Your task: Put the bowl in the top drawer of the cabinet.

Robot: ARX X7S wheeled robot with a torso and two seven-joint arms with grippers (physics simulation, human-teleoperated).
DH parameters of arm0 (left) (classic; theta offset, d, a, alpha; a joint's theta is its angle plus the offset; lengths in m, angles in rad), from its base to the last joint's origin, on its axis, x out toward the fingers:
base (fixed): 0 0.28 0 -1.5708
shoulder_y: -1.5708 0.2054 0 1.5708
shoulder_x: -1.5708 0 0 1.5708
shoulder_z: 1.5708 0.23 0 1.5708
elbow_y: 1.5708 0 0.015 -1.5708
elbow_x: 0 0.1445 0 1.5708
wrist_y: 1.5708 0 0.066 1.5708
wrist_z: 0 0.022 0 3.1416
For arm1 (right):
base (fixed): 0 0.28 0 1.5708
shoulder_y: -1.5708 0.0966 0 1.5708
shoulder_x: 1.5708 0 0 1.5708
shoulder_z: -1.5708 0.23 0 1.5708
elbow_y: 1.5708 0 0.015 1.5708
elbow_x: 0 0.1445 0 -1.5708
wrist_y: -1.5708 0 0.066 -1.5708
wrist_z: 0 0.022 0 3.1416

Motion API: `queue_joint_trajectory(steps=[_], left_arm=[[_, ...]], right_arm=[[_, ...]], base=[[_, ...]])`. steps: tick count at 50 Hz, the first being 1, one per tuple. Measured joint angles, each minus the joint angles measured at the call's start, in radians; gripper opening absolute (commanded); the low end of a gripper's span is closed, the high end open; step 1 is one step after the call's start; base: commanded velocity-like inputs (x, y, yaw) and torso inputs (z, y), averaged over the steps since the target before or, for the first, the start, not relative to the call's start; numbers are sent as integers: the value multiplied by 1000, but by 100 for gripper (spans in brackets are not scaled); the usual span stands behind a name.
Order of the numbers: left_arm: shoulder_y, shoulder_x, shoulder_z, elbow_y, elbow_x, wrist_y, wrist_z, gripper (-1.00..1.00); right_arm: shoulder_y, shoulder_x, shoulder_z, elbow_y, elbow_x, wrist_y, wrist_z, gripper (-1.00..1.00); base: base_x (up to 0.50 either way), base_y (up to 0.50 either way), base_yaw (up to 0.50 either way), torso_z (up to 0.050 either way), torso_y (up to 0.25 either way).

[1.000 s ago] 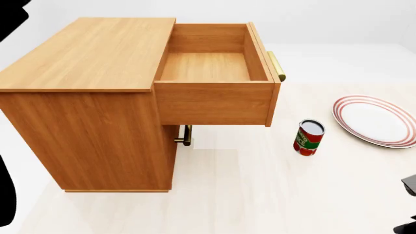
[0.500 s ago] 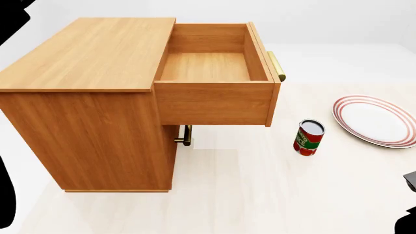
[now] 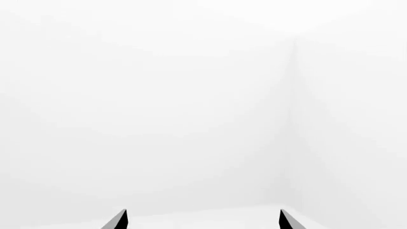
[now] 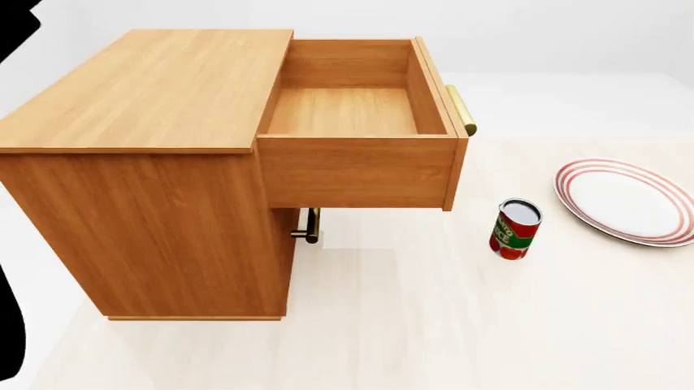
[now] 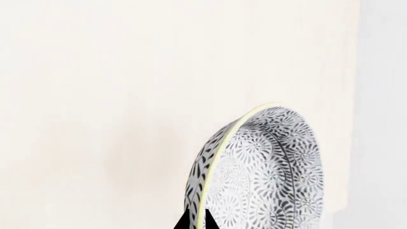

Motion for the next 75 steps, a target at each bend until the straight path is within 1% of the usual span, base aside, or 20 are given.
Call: queue_joint_trajectory(steps=[5,9,13,17,20,25,38,43,48,56,60,67,75], left_arm=[[-2,1,0,0,-3,1,-2,100],[-4,1,2,0,-4,2,-3,100],[-6,1,3,0,-6,2,-5,100],[-7,1,4,0,-8,3,-6,100],[-8,2,5,-1,-9,3,-7,100],[-10,1,6,-2,-12,3,-8,100],[-19,-8,-2,-2,-31,-5,-24,100],[-27,-11,-4,-3,-35,-6,-25,100],[-35,-14,-6,-4,-38,-5,-26,100],[-47,-19,-12,-1,-49,-8,-32,100],[-51,-21,-15,3,-59,-11,-38,100],[-61,-25,-18,8,-73,-19,-49,100],[-68,-28,-18,14,-82,-22,-57,100]], right_arm=[[185,46,-181,-15,58,5,-16,-100],[374,46,-360,-7,105,7,-23,-100],[566,3,-538,21,152,7,-29,-100],[727,-56,-679,50,202,5,-31,-100],[826,-101,-755,78,242,-10,-26,-100],[965,-170,-844,141,303,-71,-17,-100],[1252,-300,-950,333,469,-329,-14,-100],[1335,-373,-968,463,524,-453,3,-100],[1405,-469,-982,646,569,-592,35,-100],[1503,-652,-991,1030,629,-859,114,-100],[1541,-721,-998,1169,663,-963,147,-100],[1589,-800,-1026,1312,736,-1090,184,-100],[1621,-863,-1060,1390,833,-1187,223,-100]], base=[[0,0,0,0,0],[0,0,0,0,0],[0,0,0,0,0],[0,0,0,0,0],[0,0,0,0,0],[0,0,0,0,2],[0,0,0,0,0],[0,0,0,0,0],[0,0,0,0,0],[0,0,0,0,1],[0,0,0,0,0],[0,0,0,0,0],[0,0,0,0,0]])
